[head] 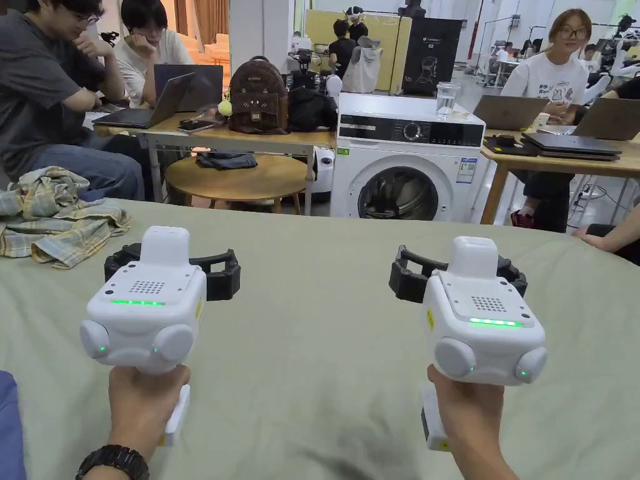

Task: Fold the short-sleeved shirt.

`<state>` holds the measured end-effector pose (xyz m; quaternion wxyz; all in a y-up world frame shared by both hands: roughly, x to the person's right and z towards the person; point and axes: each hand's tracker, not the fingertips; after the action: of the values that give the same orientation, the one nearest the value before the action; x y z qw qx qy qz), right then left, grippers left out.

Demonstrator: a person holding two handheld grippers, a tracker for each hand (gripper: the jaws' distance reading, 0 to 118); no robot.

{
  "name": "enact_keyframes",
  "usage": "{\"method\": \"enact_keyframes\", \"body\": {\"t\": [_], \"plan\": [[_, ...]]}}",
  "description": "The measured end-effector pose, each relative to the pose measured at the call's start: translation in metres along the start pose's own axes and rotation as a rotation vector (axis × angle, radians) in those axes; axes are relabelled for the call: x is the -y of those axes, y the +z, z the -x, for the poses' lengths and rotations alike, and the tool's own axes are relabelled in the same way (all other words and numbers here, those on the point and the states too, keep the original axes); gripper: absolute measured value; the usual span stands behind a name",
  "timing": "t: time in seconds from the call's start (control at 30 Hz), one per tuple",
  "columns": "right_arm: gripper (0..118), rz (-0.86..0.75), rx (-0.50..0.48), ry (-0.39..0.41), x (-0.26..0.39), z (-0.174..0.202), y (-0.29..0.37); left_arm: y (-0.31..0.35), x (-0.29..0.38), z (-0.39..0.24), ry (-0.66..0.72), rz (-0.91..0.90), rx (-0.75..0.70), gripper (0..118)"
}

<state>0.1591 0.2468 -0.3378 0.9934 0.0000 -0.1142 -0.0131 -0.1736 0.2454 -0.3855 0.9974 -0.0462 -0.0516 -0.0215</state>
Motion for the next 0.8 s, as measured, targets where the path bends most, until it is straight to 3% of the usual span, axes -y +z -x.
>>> {"method": "enact_keyframes", "body": {"t": [0.17,0.8], "plan": [[118,0.028,-0.031,0.000,-0.001,-0.001,0.000,0.001,-0.007,-0.001,-0.010,-0.004,-0.001,118],[118,0.035,0.026,0.059,0.002,0.002,0.004,0.010,-0.010,-0.005,-0.044,-0.020,-0.004,118]]}}
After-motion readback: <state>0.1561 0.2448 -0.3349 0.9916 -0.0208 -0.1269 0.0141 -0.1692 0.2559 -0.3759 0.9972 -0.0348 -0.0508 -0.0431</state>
